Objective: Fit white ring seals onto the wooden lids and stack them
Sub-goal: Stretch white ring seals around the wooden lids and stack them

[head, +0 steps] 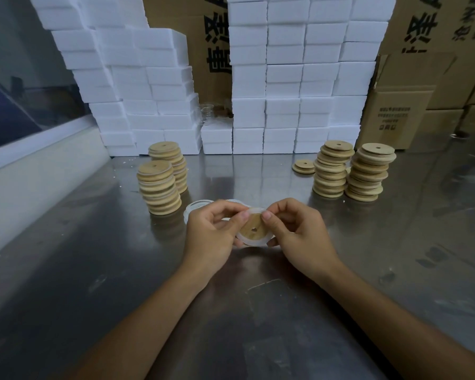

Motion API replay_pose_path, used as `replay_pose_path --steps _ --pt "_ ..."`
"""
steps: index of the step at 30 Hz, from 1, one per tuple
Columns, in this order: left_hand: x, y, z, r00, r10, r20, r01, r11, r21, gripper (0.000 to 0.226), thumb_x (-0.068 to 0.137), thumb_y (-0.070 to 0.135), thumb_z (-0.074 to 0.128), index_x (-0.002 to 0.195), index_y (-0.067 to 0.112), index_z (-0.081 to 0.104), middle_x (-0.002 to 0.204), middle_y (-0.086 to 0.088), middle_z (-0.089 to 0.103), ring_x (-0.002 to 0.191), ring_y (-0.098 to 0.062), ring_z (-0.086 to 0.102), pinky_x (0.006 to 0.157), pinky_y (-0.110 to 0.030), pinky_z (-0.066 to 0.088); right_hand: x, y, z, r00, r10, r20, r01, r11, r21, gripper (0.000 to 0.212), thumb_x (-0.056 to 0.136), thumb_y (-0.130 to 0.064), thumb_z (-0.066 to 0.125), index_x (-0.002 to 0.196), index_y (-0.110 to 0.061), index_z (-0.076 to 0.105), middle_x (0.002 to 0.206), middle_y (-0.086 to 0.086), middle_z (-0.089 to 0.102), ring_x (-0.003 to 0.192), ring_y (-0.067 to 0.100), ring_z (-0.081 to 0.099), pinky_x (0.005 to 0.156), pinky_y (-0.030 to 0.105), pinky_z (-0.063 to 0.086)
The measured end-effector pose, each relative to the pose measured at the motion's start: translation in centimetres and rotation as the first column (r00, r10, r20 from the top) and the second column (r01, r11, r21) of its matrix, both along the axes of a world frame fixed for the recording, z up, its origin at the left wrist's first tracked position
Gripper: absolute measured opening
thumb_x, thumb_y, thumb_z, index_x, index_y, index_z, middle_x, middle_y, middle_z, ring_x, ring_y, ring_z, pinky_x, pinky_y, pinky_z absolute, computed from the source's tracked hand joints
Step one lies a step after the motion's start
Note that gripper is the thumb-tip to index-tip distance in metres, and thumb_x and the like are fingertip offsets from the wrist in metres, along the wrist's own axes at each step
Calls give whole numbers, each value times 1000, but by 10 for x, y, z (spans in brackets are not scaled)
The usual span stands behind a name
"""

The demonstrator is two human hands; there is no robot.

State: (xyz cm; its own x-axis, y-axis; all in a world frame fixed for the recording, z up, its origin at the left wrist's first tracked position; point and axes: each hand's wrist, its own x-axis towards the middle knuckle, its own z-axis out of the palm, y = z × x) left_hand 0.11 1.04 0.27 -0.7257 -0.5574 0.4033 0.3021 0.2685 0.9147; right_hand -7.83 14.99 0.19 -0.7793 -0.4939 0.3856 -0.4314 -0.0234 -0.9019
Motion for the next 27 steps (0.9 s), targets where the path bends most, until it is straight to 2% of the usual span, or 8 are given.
replay_pose_path --steps 2,6,11,16,23,27 --pt "-1 -1 0 1000 19 20 -19 1000 -5 22 84 2 73 74 22 71 75 7 73 49 -10 64 45 -17 48 0 0 0 1000 12 20 -12 1000 1 7 92 -12 66 86 -10 65 77 6 74 74 20 72 66 43 61" --pt "-2 -1 -2 998 39 39 -39 999 -2 20 87 2 69 75 17 68 73 1 73 51 -8 64 45 -16 47 0 0 2 998 28 60 -28 1000 -2 8 92 -8 66 86 -4 64 76 7 75 71 18 73 62 30 59" --pt "-4 -4 -4 997 69 38 -68 997 -34 24 87 2 69 73 21 66 74 -1 73 52 -4 61 51 -13 45 3 -1 5 994 47 97 -46 999 -9 8 91 -4 65 84 1 63 74 12 74 67 17 72 60 26 58" --pt "-6 -4 -6 996 85 21 -85 996 -34 23 88 7 70 74 25 66 75 -1 73 56 -6 63 53 -16 46 4 0 7 992 45 120 -43 999 -19 9 92 -4 65 85 1 63 74 11 74 67 16 72 58 22 56" --pt "-3 -5 -6 997 79 16 -79 996 -46 20 88 7 70 75 22 67 72 1 72 53 -6 64 49 -15 46 5 1 6 997 22 74 -24 1000 18 9 92 -10 65 85 -4 63 76 6 75 72 16 74 63 26 59" --pt "-2 -2 -2 997 74 30 -71 995 -75 22 87 2 70 74 19 66 69 5 71 48 -2 60 49 -13 45 4 2 7 999 20 50 -21 999 32 10 91 -6 66 82 -3 63 75 7 75 70 16 73 64 29 59"
